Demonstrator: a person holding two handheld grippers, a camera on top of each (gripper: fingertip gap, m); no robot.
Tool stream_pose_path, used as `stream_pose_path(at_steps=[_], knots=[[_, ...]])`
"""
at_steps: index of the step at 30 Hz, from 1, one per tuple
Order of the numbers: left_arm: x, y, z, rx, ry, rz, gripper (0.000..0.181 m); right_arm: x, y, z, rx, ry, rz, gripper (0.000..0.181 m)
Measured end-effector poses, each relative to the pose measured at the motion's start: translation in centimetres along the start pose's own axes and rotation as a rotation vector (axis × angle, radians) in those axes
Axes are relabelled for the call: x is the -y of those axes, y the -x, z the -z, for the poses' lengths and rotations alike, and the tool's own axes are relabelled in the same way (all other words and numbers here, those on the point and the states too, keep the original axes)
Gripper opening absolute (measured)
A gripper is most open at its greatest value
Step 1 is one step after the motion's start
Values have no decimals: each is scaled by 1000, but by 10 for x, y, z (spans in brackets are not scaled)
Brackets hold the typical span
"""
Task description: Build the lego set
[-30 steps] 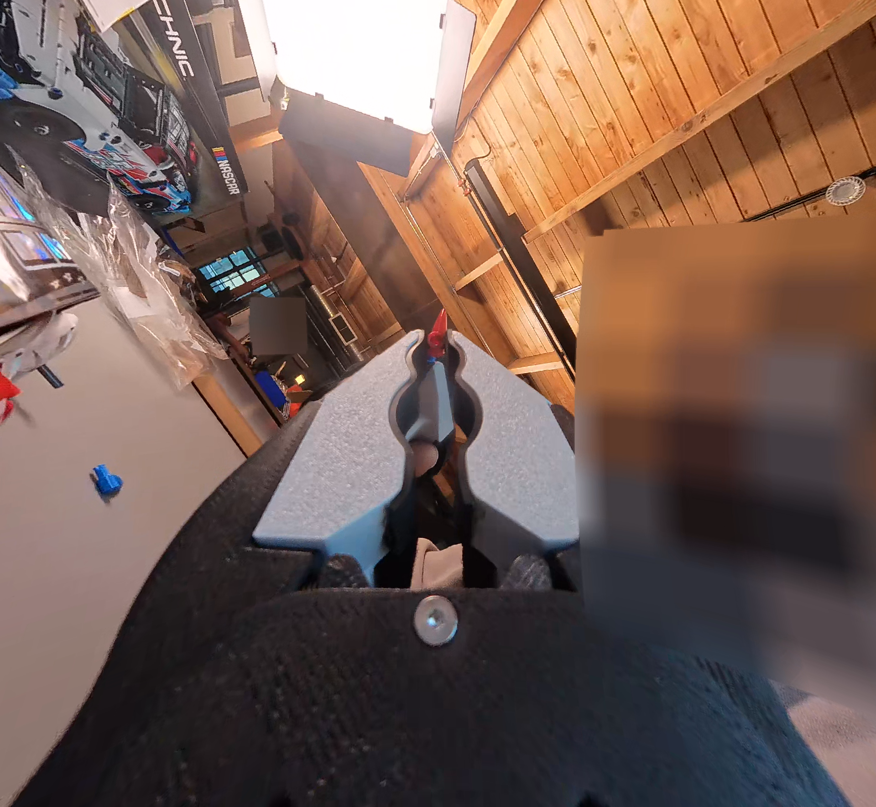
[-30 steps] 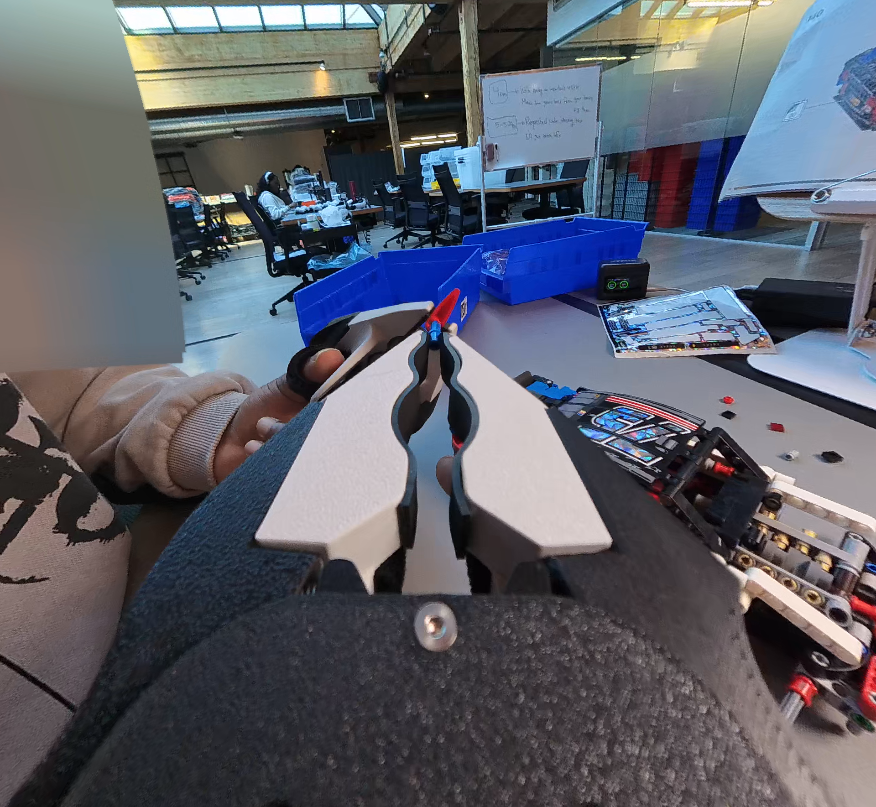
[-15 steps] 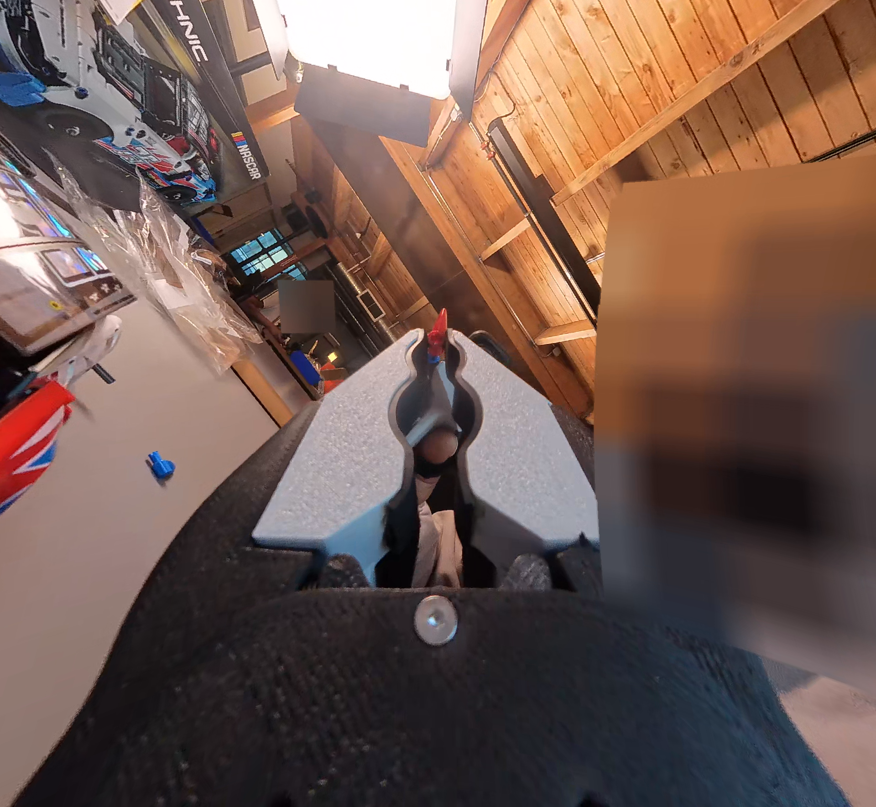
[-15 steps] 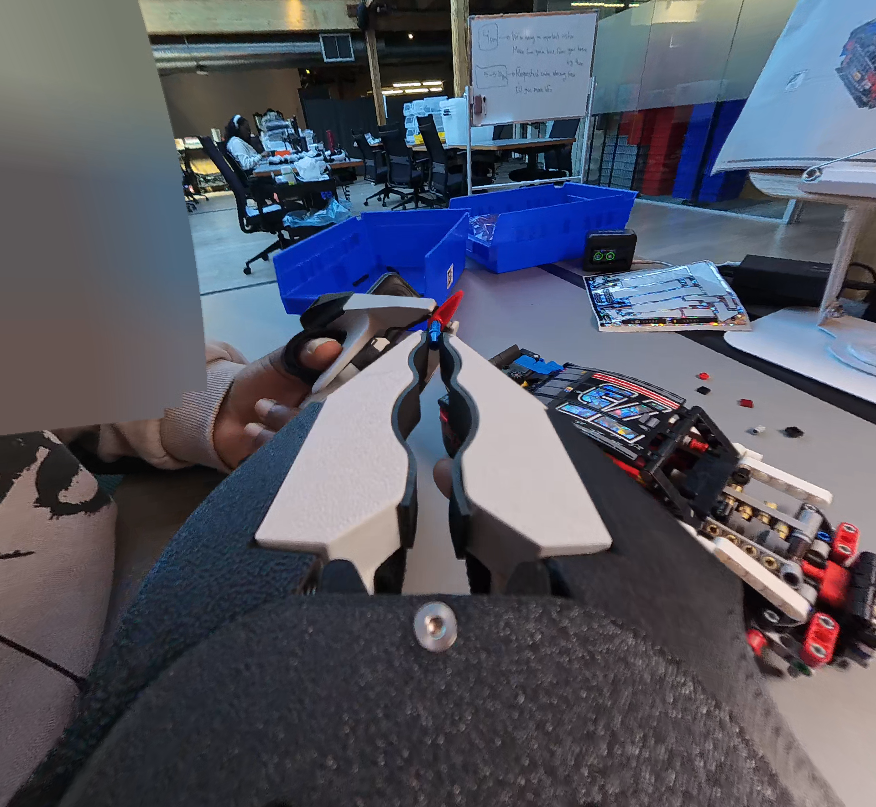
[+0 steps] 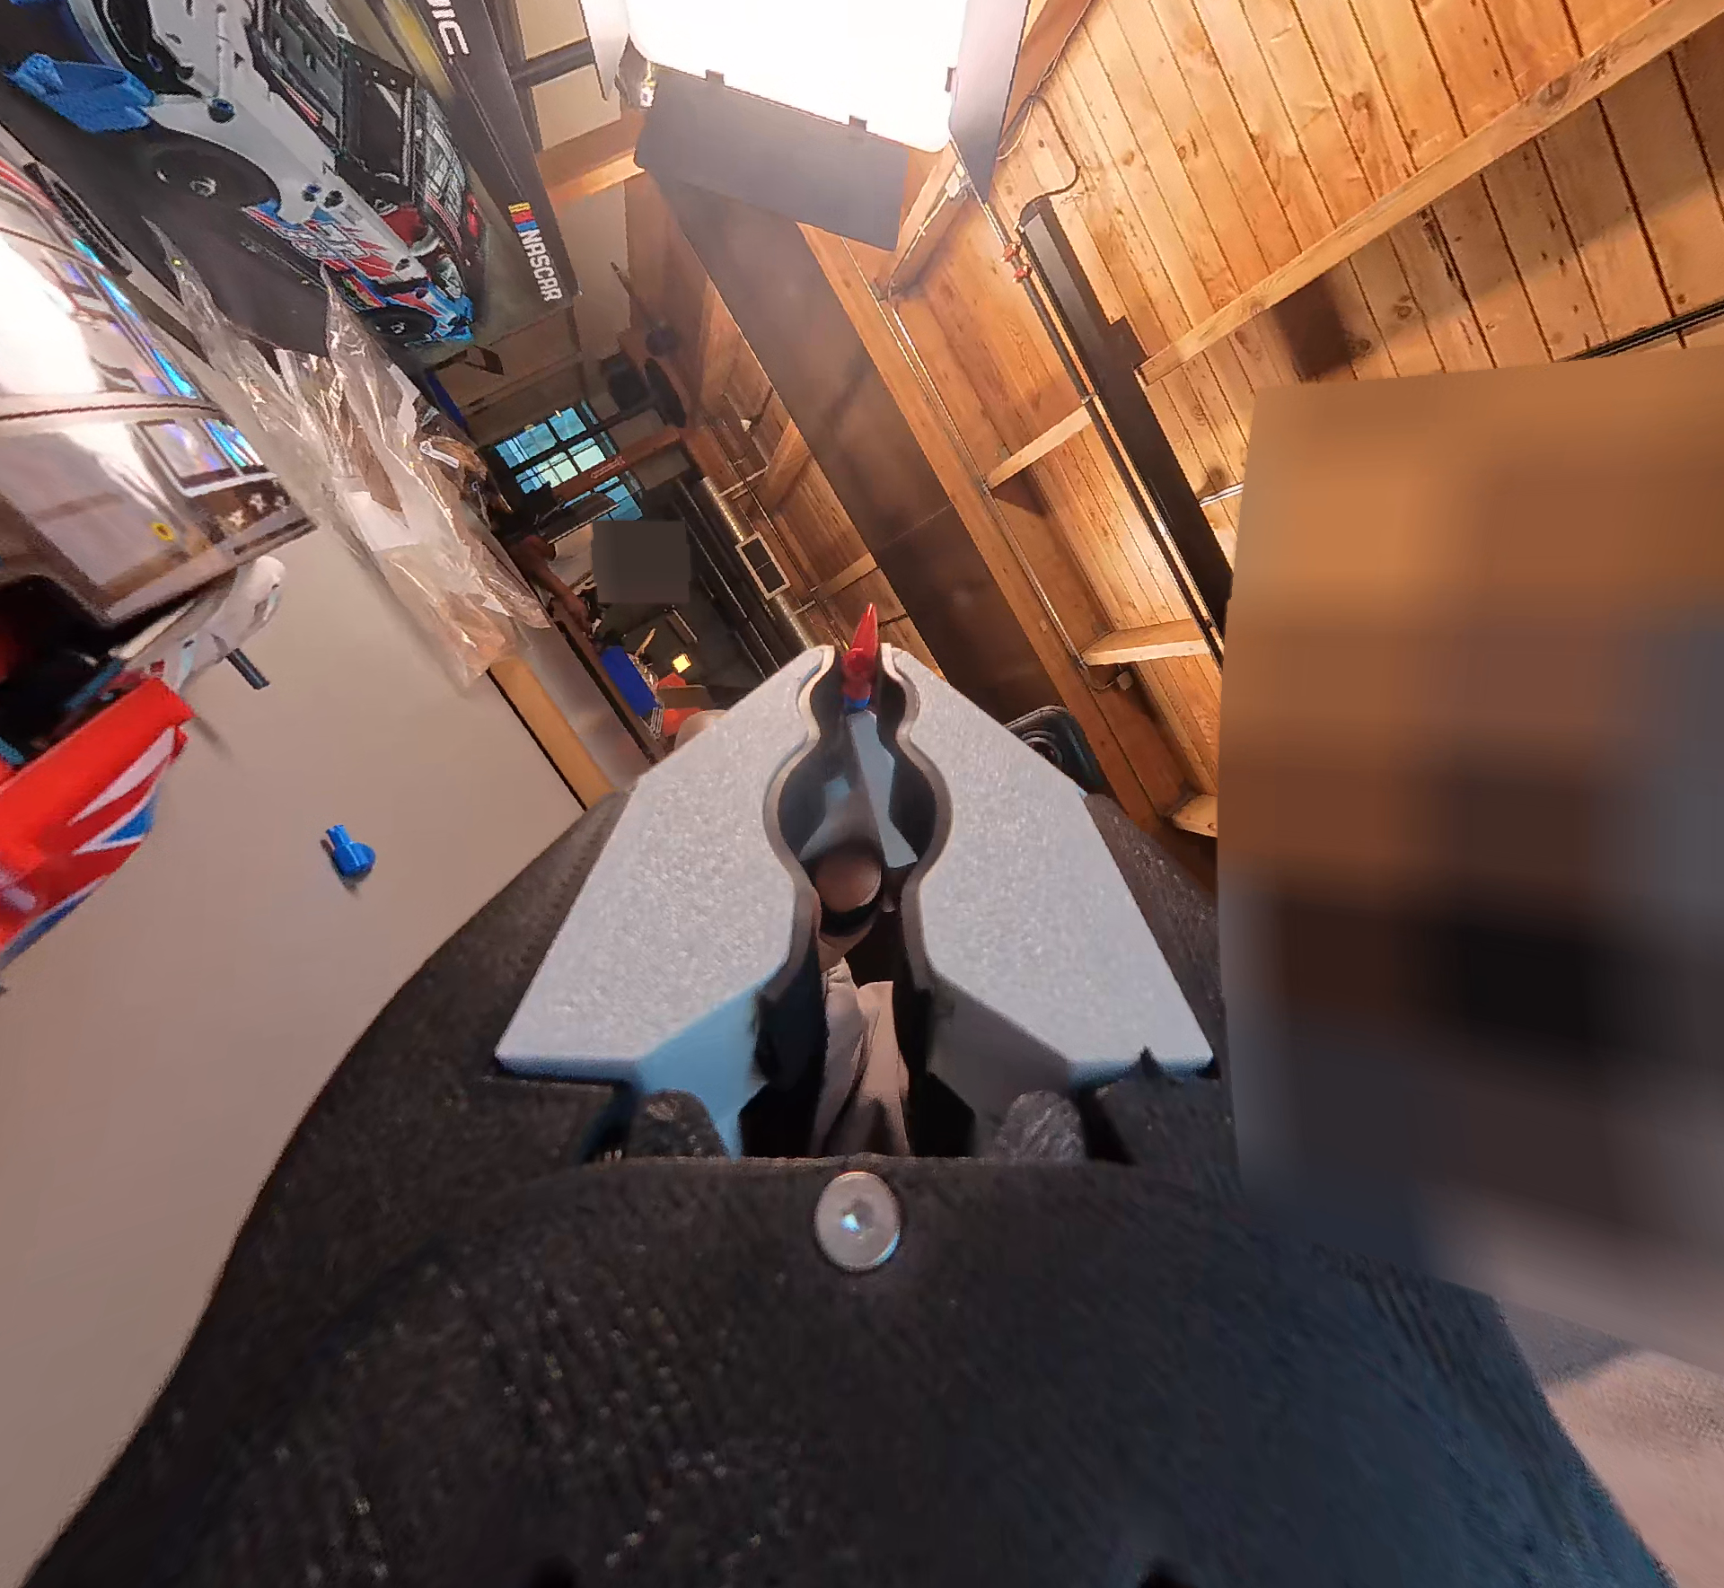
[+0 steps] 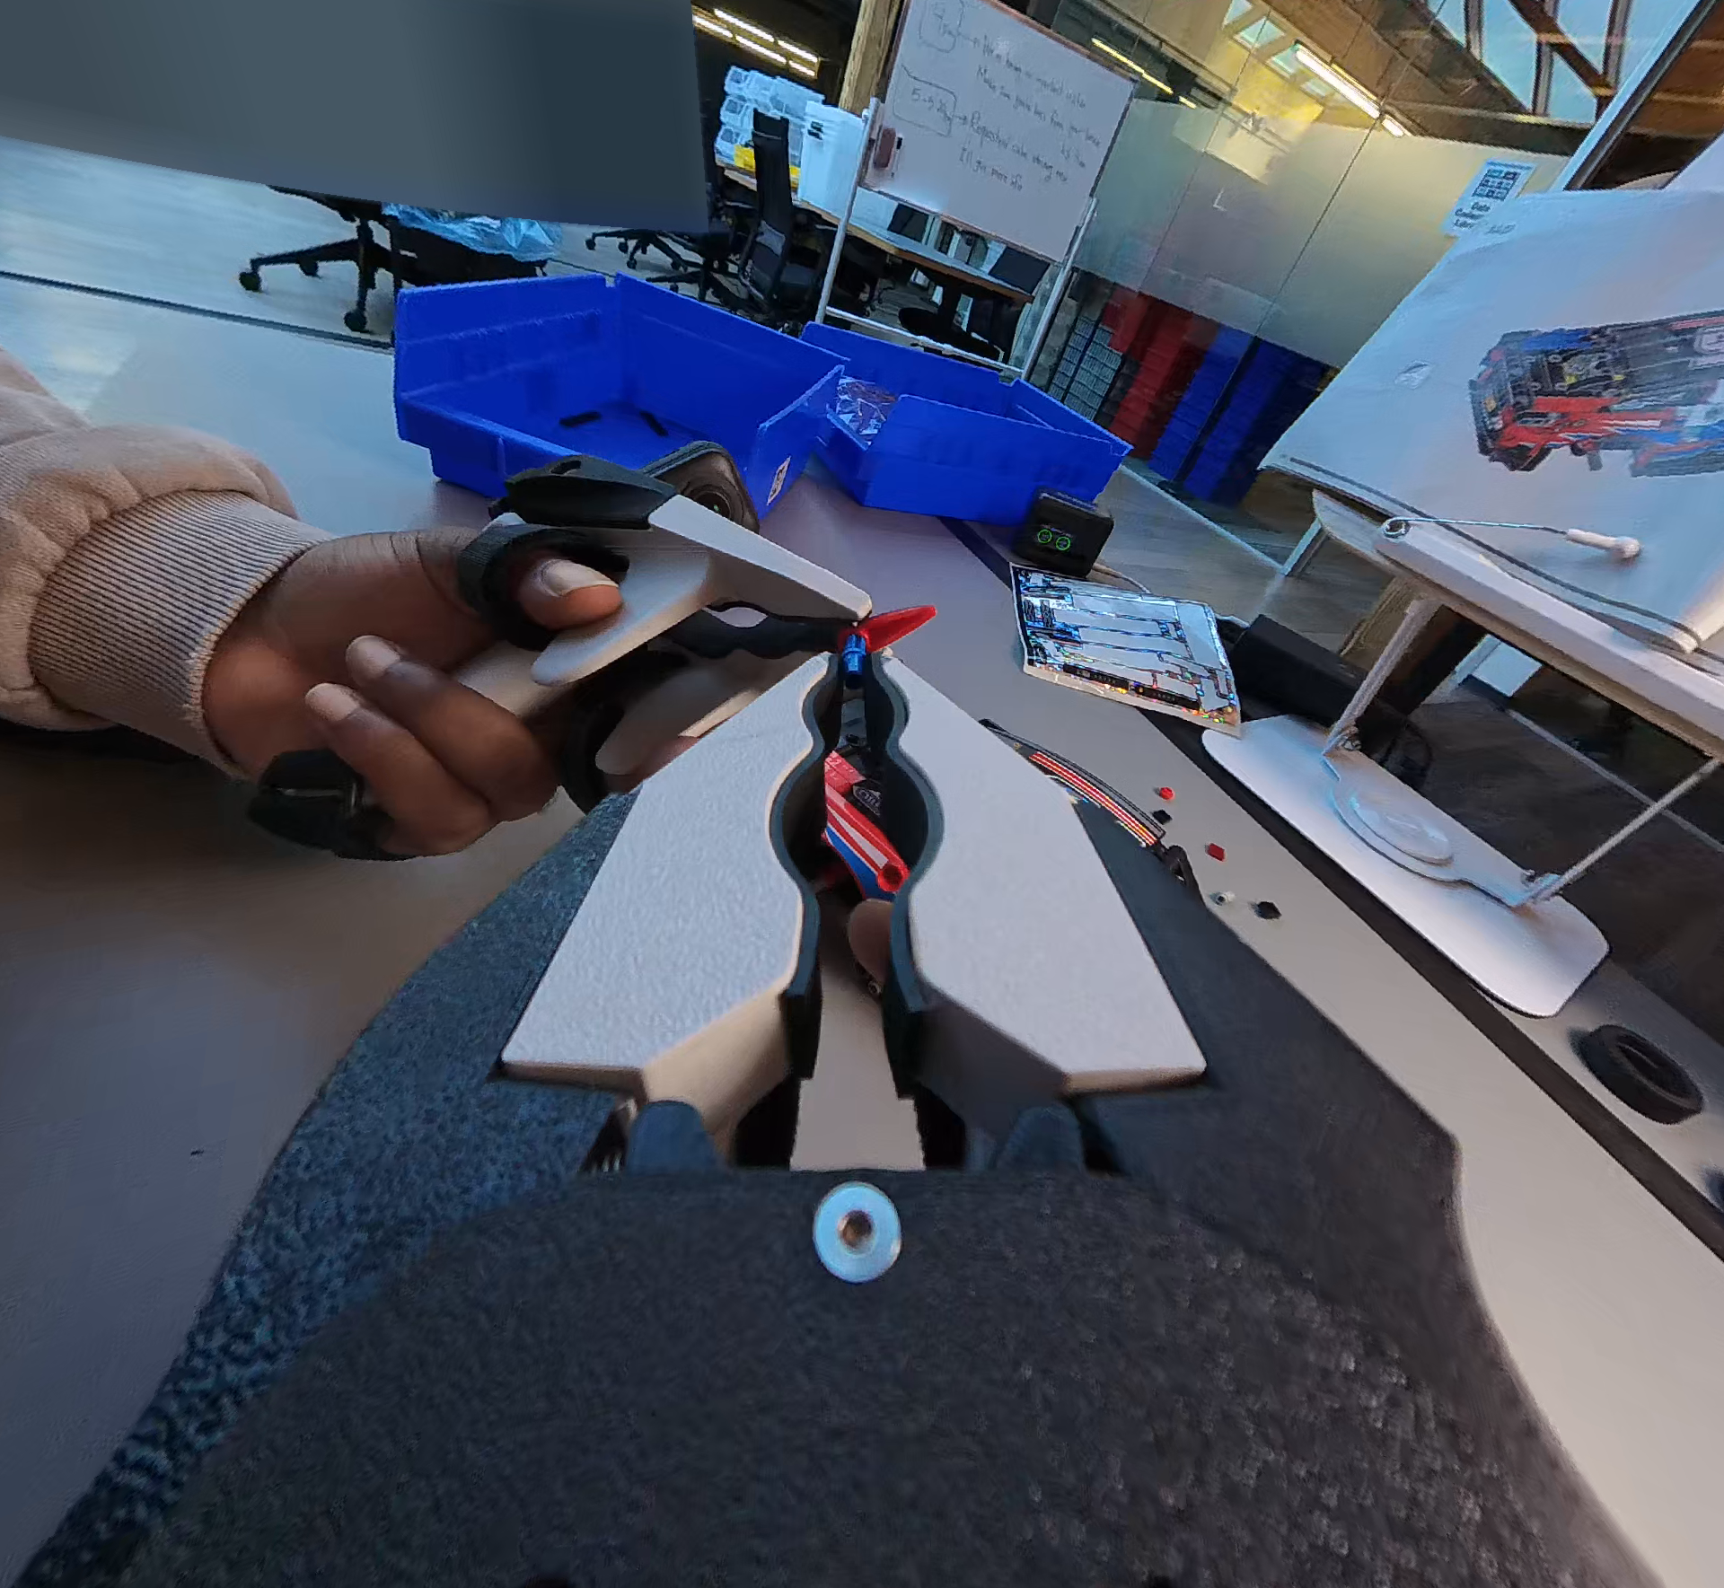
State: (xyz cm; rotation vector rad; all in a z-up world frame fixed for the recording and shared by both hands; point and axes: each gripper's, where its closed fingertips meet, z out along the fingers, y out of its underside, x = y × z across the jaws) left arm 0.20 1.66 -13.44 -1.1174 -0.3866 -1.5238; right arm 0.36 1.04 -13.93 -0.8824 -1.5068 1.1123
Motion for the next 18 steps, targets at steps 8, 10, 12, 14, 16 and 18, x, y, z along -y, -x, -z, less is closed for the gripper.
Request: stream_pose_path(at_steps=[8,10,12,14,16,18], knots=[[-1,4,2,53,9,-21,5,-3,0,-3,-49,5,50,1],[-1,5,3,67,12,-36,5,-3,1,-3,-61,2,64,1],[-2,5,3,72,10,-36,4,-4,1,-3,-57,-3,49,1],[-2,5,3,75,5,-38,5,-4,1,-3,-61,-14,41,1],[-2,4,3,65,1,-33,5,-3,1,-3,-68,-32,41,1],[-2,3,3,50,-3,-21,5,-2,2,-3,-62,-53,23,2]])
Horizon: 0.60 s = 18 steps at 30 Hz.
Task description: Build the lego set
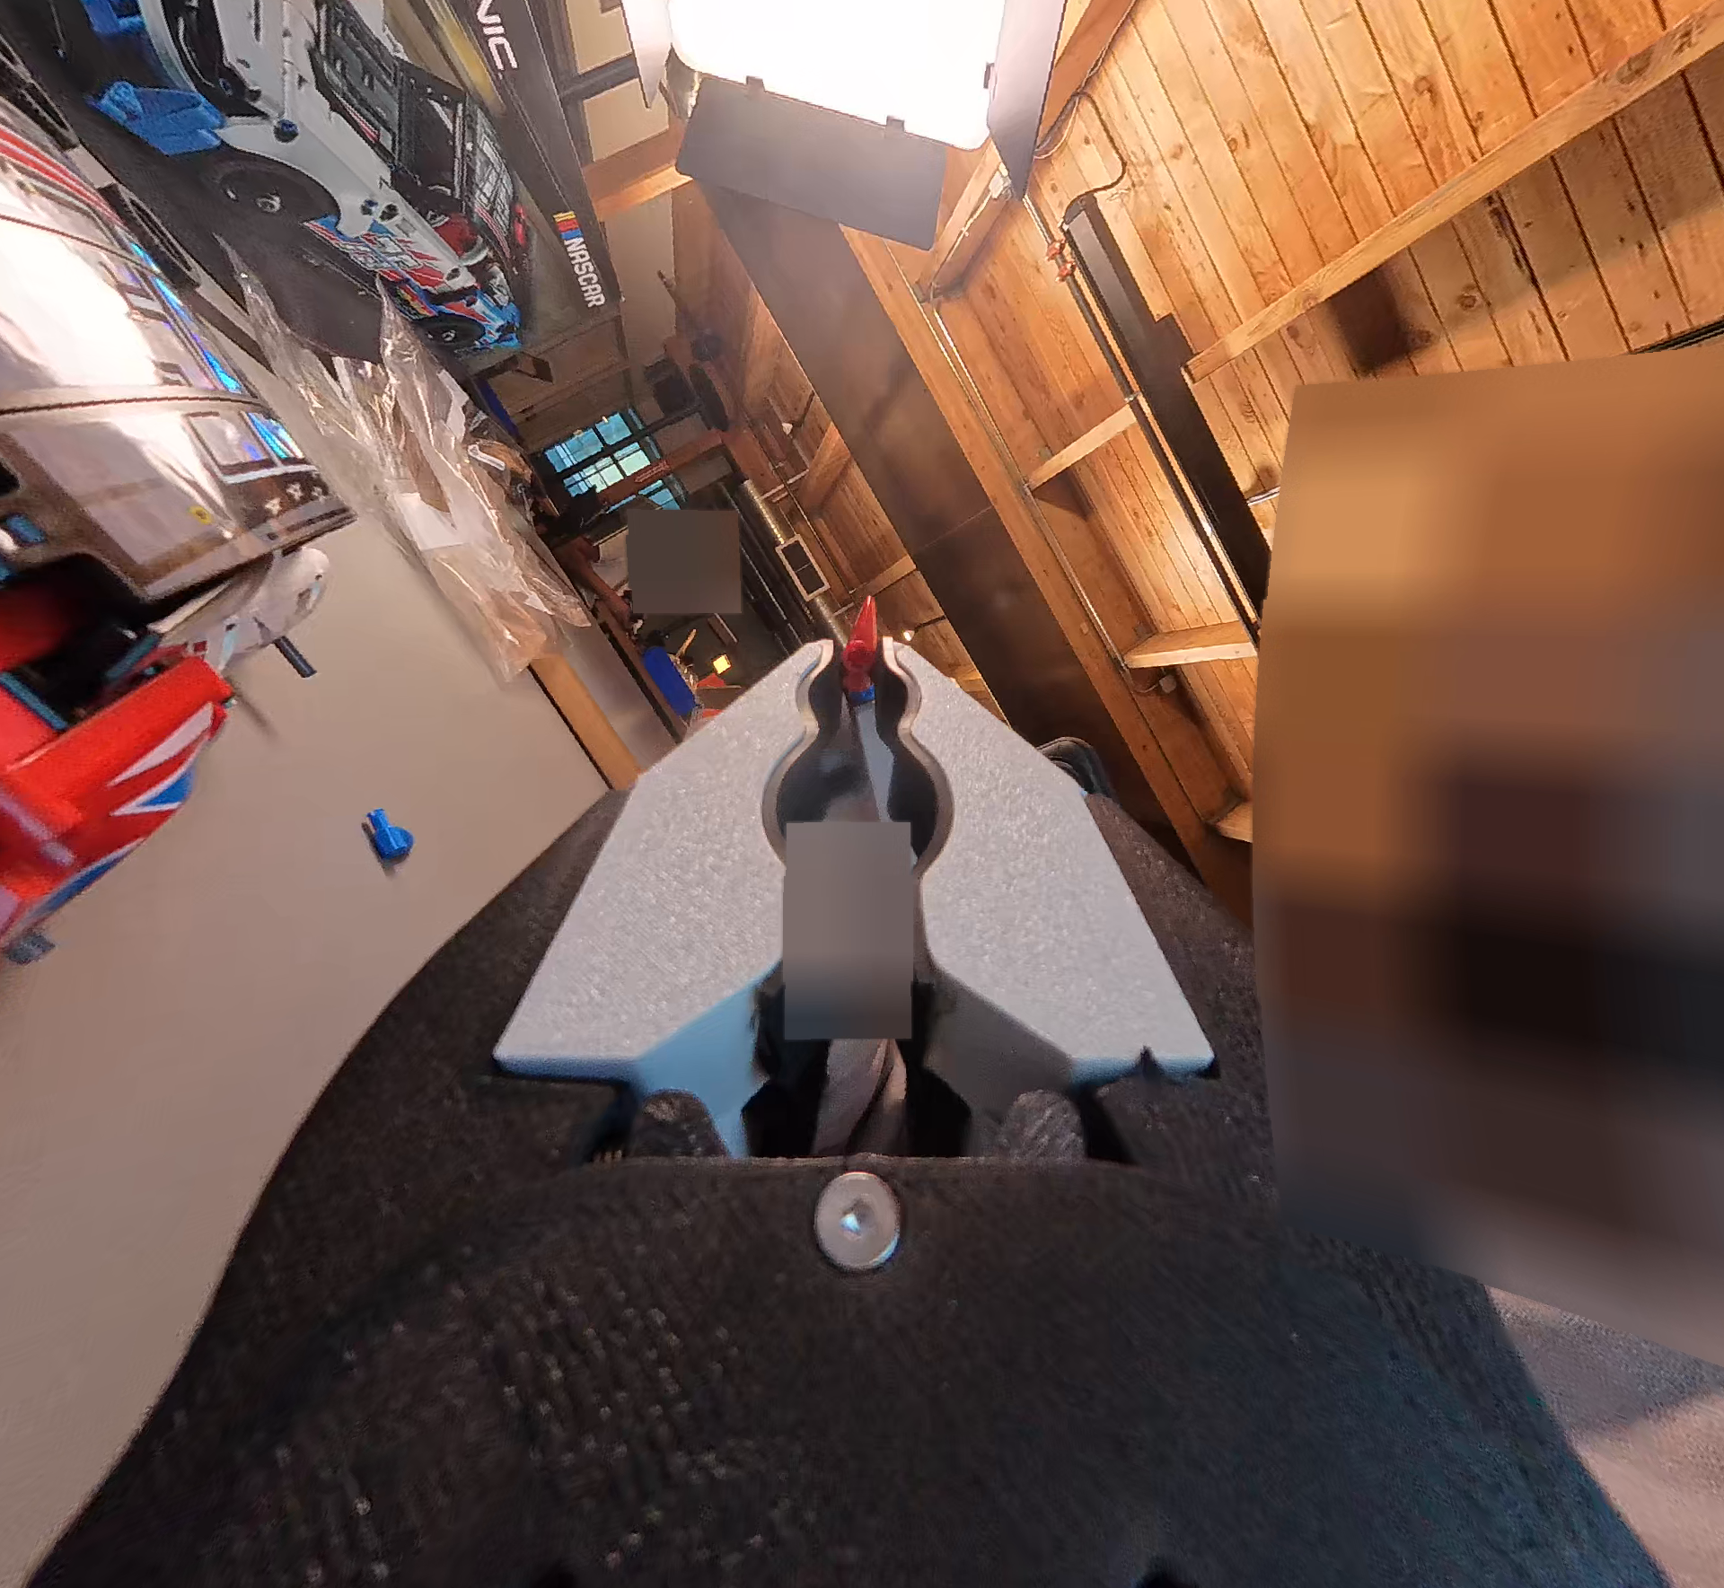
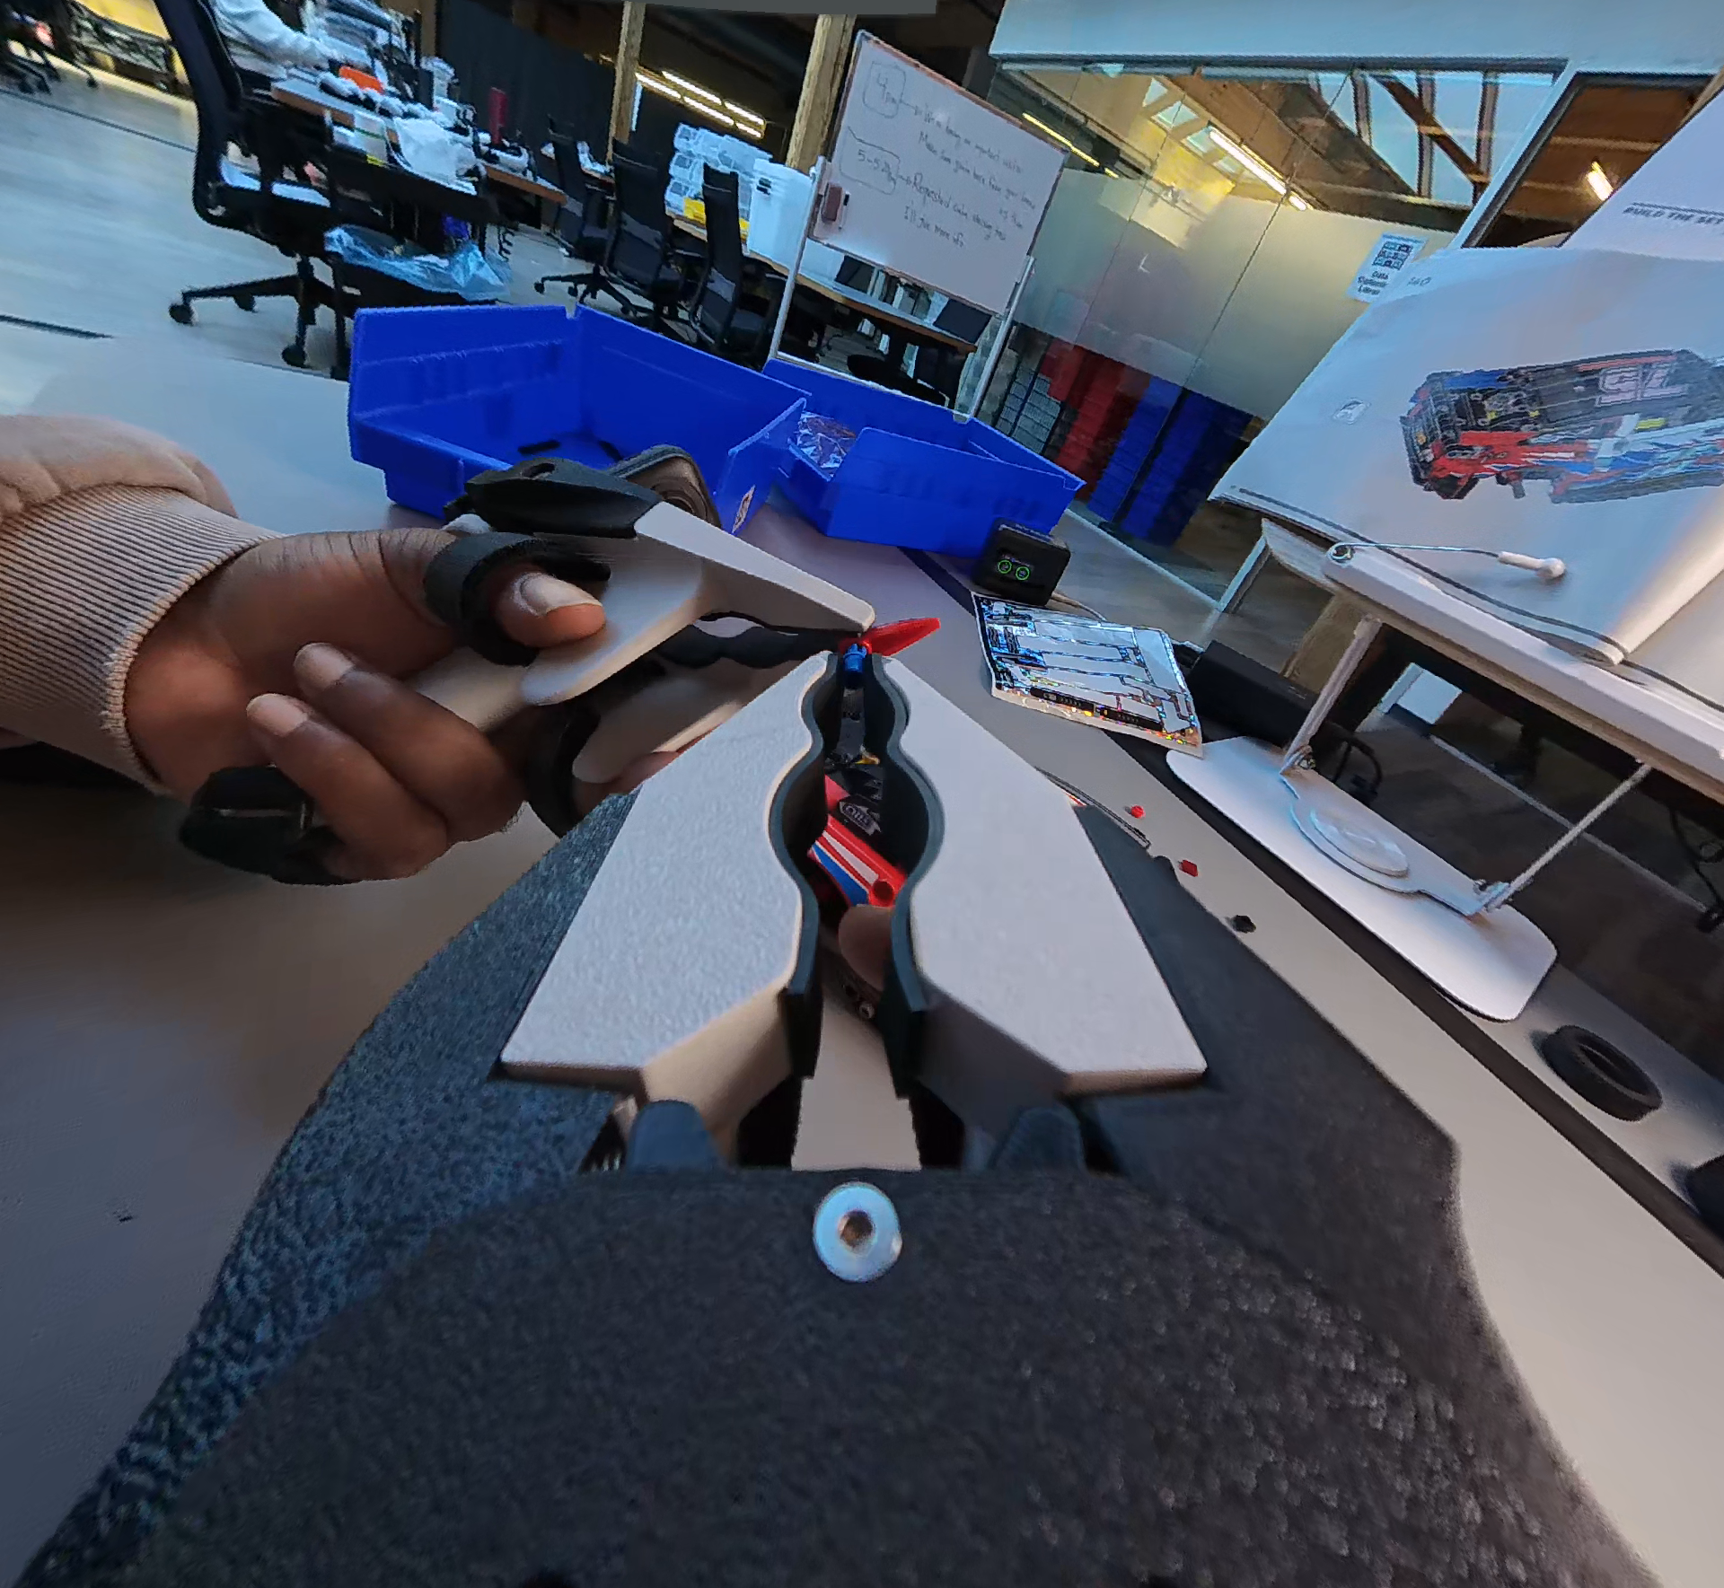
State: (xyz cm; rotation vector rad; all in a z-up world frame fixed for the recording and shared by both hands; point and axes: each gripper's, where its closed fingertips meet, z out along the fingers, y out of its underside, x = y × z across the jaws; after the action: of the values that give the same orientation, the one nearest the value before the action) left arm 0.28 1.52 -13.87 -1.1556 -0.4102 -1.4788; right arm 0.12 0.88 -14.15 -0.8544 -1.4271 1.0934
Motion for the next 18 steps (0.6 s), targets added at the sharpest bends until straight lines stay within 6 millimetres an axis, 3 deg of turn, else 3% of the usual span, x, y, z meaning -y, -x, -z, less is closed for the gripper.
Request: stream_pose_path(at_steps=[9,13,18], knots=[[-3,-2,1,0,20,-30,6,2,2,1,51,-73,-218,2],[-7,-2,0,2,43,-33,5,0,3,1,22,-66,-59,2],[-6,-3,-3,-12,54,-30,5,1,0,2,15,-68,-37,2]])
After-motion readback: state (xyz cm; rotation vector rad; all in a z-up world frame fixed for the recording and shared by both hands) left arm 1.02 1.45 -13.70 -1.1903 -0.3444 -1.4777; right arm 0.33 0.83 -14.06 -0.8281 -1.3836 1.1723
